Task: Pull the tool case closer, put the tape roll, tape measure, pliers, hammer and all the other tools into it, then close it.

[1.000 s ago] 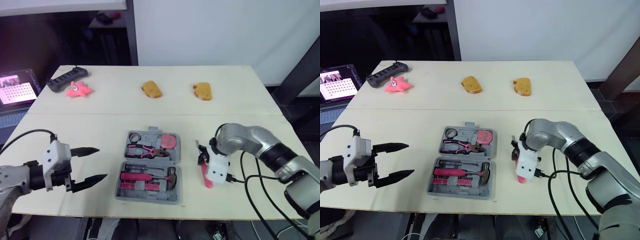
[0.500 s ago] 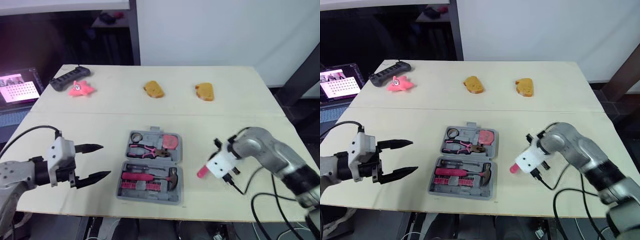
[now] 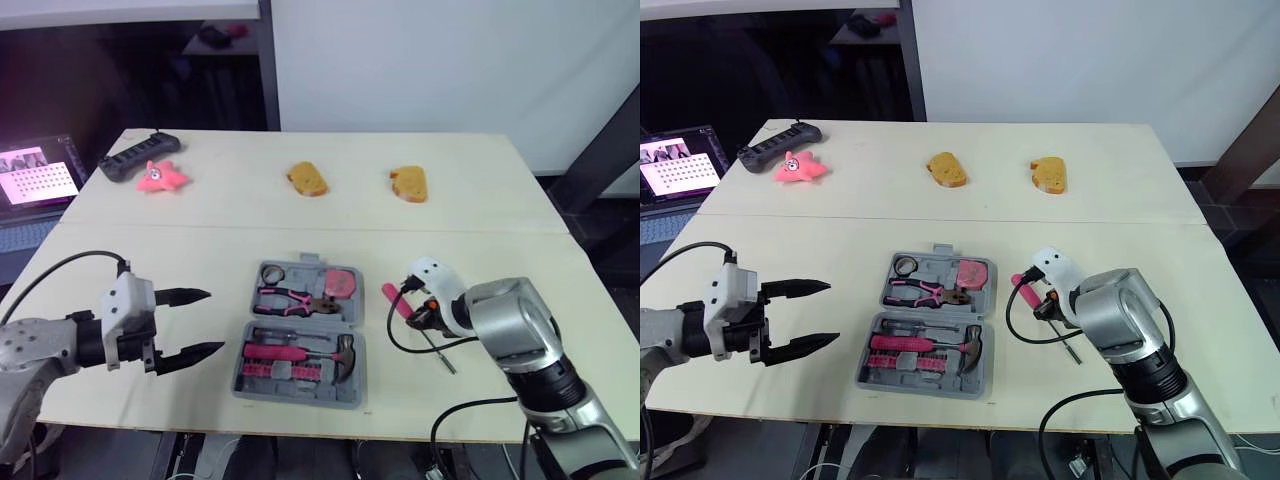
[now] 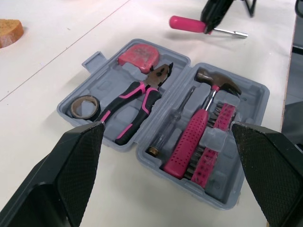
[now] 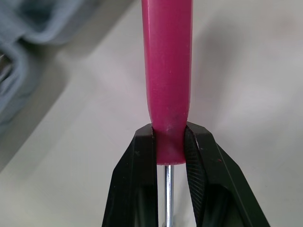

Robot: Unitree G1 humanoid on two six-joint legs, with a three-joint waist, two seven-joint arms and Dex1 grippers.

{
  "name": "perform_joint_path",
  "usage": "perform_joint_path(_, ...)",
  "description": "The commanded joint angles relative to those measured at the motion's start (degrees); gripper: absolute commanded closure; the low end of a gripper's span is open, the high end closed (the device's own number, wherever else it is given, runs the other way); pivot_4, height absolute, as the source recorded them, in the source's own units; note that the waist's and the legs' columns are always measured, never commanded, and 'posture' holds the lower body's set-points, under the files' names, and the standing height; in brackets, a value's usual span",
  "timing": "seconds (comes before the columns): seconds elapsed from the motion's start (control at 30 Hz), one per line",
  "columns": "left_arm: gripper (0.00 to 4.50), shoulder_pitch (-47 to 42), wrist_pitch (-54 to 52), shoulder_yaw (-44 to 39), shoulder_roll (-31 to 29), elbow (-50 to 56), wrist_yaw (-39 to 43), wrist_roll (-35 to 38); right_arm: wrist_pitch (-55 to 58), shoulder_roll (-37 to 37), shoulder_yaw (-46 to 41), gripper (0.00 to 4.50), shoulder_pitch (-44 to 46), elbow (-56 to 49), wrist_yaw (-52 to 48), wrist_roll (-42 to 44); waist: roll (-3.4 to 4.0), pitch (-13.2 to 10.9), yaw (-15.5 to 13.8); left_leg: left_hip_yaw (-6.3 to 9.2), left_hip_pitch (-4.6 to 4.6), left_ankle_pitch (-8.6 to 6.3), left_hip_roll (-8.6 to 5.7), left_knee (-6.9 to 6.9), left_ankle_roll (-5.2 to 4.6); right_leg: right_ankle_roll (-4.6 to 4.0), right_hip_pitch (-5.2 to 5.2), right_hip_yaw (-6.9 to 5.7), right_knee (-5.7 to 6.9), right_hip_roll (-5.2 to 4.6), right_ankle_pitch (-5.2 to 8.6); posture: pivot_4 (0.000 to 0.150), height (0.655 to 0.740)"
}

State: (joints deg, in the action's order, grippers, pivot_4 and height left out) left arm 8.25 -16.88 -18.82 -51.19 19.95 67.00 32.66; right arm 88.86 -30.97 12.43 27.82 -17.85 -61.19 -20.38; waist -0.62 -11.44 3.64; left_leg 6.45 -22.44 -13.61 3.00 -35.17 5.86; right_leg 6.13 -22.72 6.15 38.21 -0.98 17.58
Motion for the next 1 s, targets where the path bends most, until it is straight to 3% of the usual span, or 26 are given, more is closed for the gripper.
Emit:
perform_joint_path(0.03,0.00,0.06,0.82,-1.57,-0.82,0.81,0.41,-0.15,0.06,3.88,-2.29,4.22,-1.01,2.06,8.52,2.90,-0.13,0.08,0.24,0.00,0.00,0.00,0.00,0.00,0.00,0.00,0.00,0.00,0.00,0.00,0.00,0.150,0.7400)
perform_joint_path(0.23,0.00,0.05,0.73,-1.87,-1.00,0.86,0.49,-0.17,-3.26,7.18,-3.67,4.22,-2.31,4.54,17.48,6.99,-0.83,0.50,0.44,0.00,0.02,0.00,0.02,0.02,0.00,0.00,0.02,0.00,0.00,0.02,-0.01,0.150,0.7400)
perform_joint_path(0.43,0.00,-1.33,0.59,-0.97,-1.11,-0.03,0.54,-0.21,-2.47,6.53,-6.03,1.26,-2.04,2.87,20.98,12.30,-0.84,0.53,0.37,-0.01,0.05,0.00,0.02,0.02,0.00,-0.03,0.03,0.01,-0.01,0.02,0.00,0.150,0.7400)
perform_joint_path(0.53,0.00,-1.84,0.66,-0.67,-1.06,-0.58,0.91,-0.25,-1.12,4.22,-7.52,0.06,-0.66,0.35,20.80,15.63,-0.72,0.45,0.34,-0.01,0.03,0.00,0.02,0.03,0.00,-0.02,0.02,0.01,-0.01,0.01,0.00,0.150,0.7400)
perform_joint_path(0.63,0.00,-2.43,0.77,-0.40,-1.01,-1.28,1.27,-0.29,-1.39,0.84,-9.78,0.06,0.20,-1.41,19.37,19.92,-0.48,0.29,0.25,-0.02,-0.05,0.00,-0.01,0.02,0.00,0.01,-0.04,0.01,-0.02,-0.02,0.01,0.150,0.7400)
perform_joint_path(0.77,0.00,-3.69,1.48,0.48,-0.86,-2.79,2.31,-0.67,-14.66,-3.62,-16.23,0.06,-0.68,-1.89,13.79,27.15,-0.42,0.25,0.32,-0.02,-0.05,-0.01,0.00,0.05,-0.01,0.01,-0.07,0.00,-0.02,0.00,0.01,0.150,0.7400)
perform_joint_path(0.9,0.00,-5.19,2.40,0.99,-0.41,-4.08,2.98,-0.95,-33.23,-4.72,-18.93,0.06,-6.55,-1.64,17.74,25.60,-0.44,0.26,0.35,-0.03,-0.03,-0.01,0.01,0.06,-0.02,0.03,-0.06,0.01,-0.02,0.01,0.01,0.150,0.7400)
perform_joint_path(1.0,0.00,-5.51,2.41,0.96,-0.32,-4.39,3.31,-0.48,-38.10,-5.32,-19.22,0.06,-12.14,-1.37,18.21,26.41,-0.43,0.26,0.19,-0.04,-0.07,-0.02,0.00,0.08,-0.04,0.08,-0.04,0.00,-0.05,-0.02,0.04,0.150,0.7400)
